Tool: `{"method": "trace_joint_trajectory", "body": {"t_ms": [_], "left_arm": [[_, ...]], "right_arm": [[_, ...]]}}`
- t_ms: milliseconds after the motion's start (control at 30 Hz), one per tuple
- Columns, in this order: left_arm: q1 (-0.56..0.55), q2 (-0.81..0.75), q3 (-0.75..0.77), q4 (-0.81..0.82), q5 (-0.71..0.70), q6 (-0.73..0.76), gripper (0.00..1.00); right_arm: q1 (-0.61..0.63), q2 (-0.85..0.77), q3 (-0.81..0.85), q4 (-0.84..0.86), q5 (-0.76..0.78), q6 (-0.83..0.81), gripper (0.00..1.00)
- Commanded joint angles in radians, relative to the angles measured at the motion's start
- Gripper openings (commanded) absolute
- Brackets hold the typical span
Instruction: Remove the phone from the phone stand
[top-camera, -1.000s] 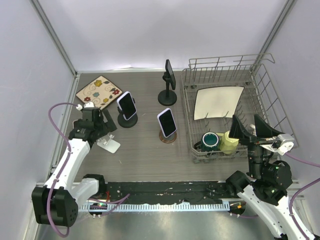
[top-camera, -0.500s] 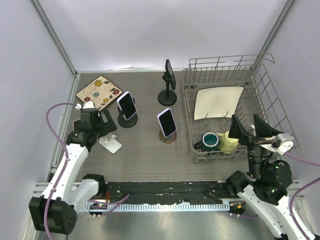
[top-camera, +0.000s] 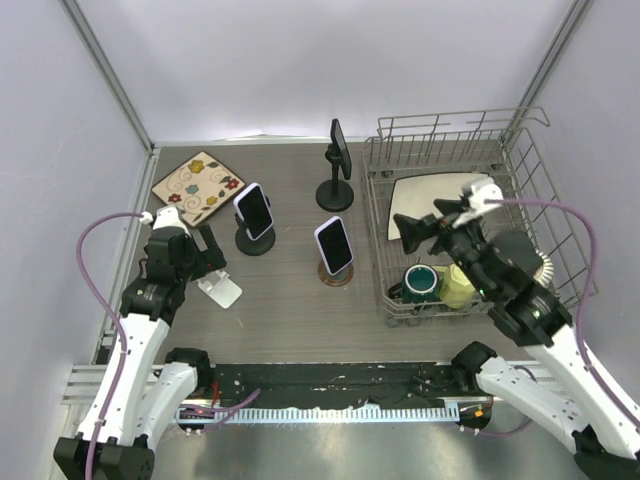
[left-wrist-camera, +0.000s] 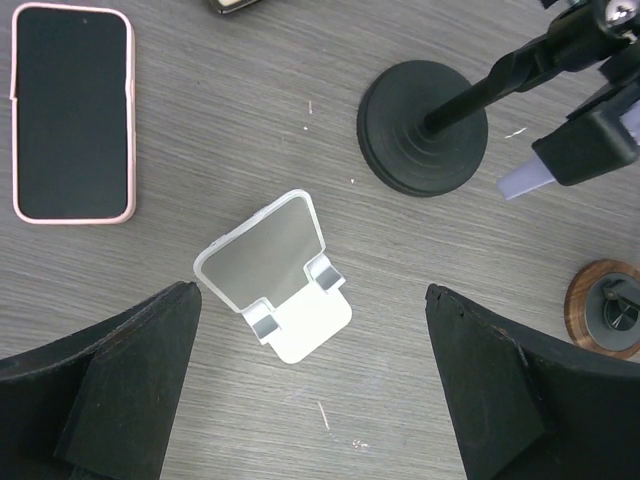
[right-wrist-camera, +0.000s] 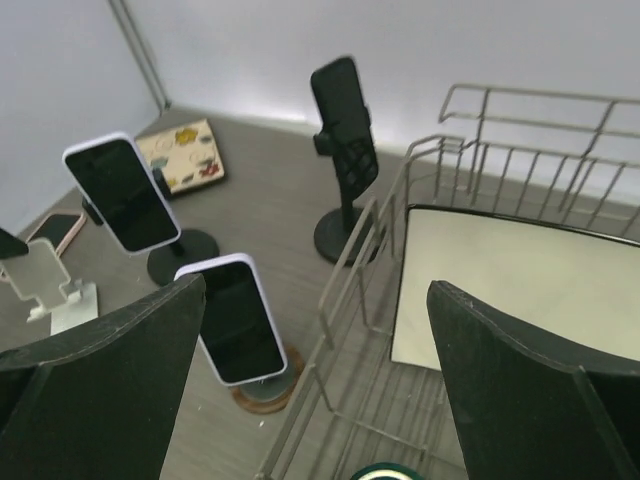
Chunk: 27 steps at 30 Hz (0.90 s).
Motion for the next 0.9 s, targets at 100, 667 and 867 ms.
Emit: {"method": "trace_joint_trajectory", "body": {"t_ms": [100, 667, 867], "left_arm": [[-0.003, -0.078, -0.021, 0.047, 0.011, 0.044, 1.0], [0.0, 0.149, 0.083, 0.069, -0.007, 0.121, 1.0], [0.024, 0.28, 0.136, 0.04, -0.018, 0.127, 1.0]], "right_arm": [[0.006, 0.27, 0.191, -0.215, -0.219, 0.099, 0.98], [0.006, 0.314, 0.138, -0.122, -0.227, 0.033, 0.98], [0.006, 0.232, 0.058, -0.096, -0.249, -0.002, 0.98]]}}
